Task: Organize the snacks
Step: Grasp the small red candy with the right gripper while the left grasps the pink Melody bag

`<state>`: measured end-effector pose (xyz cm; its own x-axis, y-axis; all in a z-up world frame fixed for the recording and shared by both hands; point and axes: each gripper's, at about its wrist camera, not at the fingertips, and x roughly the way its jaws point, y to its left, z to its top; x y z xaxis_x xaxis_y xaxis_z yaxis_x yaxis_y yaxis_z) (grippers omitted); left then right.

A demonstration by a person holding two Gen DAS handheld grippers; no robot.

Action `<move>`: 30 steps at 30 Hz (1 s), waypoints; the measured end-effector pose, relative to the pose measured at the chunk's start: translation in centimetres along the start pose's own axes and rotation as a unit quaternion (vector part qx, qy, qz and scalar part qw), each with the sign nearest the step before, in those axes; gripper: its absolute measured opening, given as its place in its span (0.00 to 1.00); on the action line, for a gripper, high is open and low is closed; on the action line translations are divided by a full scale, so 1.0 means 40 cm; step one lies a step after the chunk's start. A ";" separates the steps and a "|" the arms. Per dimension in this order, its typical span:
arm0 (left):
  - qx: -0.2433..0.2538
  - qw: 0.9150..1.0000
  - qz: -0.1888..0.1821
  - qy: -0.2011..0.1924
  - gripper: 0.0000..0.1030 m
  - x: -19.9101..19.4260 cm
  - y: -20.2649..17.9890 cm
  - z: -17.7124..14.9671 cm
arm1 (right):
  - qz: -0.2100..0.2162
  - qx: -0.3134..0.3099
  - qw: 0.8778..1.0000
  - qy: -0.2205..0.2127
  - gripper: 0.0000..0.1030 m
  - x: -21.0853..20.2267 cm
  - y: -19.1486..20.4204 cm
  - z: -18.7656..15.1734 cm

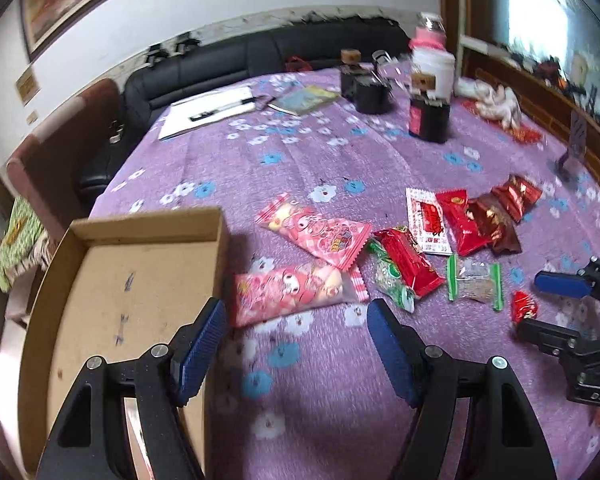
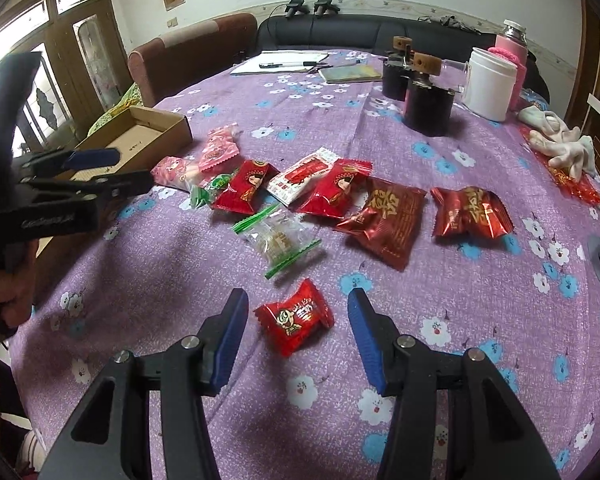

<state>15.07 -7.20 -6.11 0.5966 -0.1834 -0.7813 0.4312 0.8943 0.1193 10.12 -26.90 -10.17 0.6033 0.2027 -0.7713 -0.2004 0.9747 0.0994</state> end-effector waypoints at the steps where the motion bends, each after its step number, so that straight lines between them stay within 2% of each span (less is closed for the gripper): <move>1: 0.015 1.000 0.001 0.003 0.74 0.007 -0.008 0.010 | 0.001 0.001 1.000 0.000 0.49 0.001 0.000 0.001; 6: 0.089 0.995 -0.008 0.033 0.74 0.048 -0.034 0.044 | 0.009 0.003 1.000 0.004 0.49 0.003 -0.008 0.002; 8: 0.101 0.993 -0.028 0.056 0.74 0.075 -0.024 0.054 | 0.012 0.006 1.000 0.006 0.49 0.004 -0.013 0.002; 12: 0.104 0.988 -0.035 0.108 0.75 0.132 -0.015 0.055 | 0.015 0.013 1.000 0.006 0.49 0.004 -0.024 0.002; 16: 0.083 0.988 -0.059 0.118 0.75 0.130 -0.019 0.047 | 0.015 0.017 1.000 0.005 0.49 0.000 -0.031 0.000; 18: 0.087 0.987 -0.064 0.119 0.78 0.122 -0.034 0.032 | 0.015 0.017 1.000 0.004 0.49 -0.001 -0.033 0.000; 22: 0.091 0.987 -0.059 0.121 0.79 0.095 -0.066 0.004 | 0.011 0.013 1.000 0.003 0.49 0.001 -0.030 -0.001; 28: 0.059 0.988 -0.059 0.129 0.79 0.092 -0.062 0.002 | 0.008 -0.003 1.000 0.011 0.49 0.018 -0.010 0.001; 30: 0.049 0.990 -0.047 0.125 0.79 0.098 -0.054 0.011 | -0.001 -0.011 1.000 0.013 0.49 0.025 -0.002 0.003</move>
<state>16.77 -10.01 -9.16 0.3700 -0.1466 -0.9174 0.5479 0.8319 0.0880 10.83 -26.76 -10.87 0.5835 0.1989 -0.7874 -0.2173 0.9724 0.0846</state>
